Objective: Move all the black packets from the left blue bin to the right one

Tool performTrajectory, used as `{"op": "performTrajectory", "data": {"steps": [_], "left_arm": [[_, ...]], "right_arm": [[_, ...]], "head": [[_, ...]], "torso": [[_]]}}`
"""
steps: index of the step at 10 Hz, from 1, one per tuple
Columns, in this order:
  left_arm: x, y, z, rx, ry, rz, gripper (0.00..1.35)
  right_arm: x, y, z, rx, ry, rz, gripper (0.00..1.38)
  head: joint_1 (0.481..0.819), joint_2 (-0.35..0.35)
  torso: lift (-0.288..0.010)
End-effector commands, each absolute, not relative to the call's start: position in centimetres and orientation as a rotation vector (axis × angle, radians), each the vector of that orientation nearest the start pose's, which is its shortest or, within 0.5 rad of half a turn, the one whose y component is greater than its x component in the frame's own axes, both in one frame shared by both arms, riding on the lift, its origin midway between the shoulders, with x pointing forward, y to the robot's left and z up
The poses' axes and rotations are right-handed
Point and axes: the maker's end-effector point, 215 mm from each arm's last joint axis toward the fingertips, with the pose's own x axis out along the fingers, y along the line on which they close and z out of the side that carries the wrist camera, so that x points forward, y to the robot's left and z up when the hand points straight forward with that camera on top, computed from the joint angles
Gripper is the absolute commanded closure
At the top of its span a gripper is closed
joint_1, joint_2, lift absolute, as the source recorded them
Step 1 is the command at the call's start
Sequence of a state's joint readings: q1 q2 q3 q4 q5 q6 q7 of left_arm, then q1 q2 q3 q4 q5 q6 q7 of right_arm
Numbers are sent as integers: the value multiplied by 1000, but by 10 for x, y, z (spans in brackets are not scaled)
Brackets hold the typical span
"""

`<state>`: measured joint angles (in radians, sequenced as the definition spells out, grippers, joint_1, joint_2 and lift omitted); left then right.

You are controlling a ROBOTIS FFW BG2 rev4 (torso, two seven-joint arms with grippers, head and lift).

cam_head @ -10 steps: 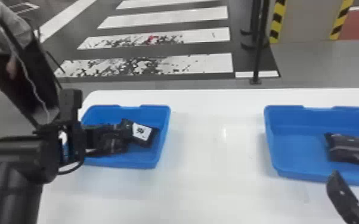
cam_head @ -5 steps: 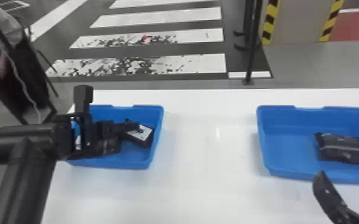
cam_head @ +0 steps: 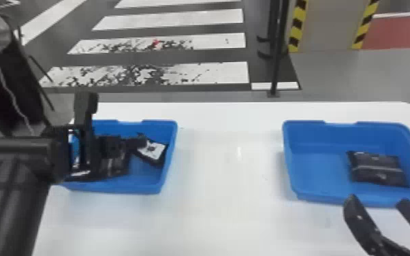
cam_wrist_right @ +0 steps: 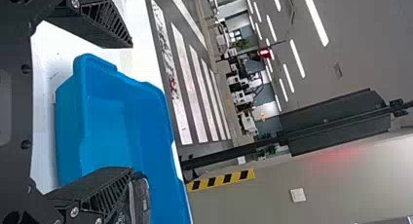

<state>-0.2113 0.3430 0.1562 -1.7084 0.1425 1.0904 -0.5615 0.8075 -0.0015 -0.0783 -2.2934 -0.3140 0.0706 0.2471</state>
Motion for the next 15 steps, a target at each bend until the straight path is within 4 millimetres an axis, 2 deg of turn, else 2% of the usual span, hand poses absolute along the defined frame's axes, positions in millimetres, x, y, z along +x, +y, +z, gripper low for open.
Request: {"op": "performTrajectory", "data": {"steps": [1, 2, 4, 6, 8, 12, 15], "left_arm": [[538, 334, -354, -83, 628, -302, 1156], [520, 329, -335, -74, 589, -318, 1156], [483, 287, -302, -75, 505, -422, 1156], [464, 241, -280, -132, 411, -533, 1156], [458, 204, -277, -167, 379, -612, 1156], [442, 117, -273, -284, 364, -818, 1156], [434, 76, -269, -311, 364, -913, 1156]], "right_arm": [[358, -207, -327, 285, 106, 192, 134], [358, -205, -327, 292, 107, 197, 131], [361, -187, -318, 349, 101, 272, 130], [367, -162, -306, 416, 80, 371, 130], [371, -143, -293, 483, 48, 441, 133], [379, -101, -288, 616, 33, 607, 128], [381, -69, -285, 716, 43, 696, 134]], "head": [[695, 143], [695, 149], [695, 153], [695, 137], [695, 109], [695, 51], [695, 17]], "torso": [[-185], [-185], [-185], [-185], [-185], [-185], [-185]]}}
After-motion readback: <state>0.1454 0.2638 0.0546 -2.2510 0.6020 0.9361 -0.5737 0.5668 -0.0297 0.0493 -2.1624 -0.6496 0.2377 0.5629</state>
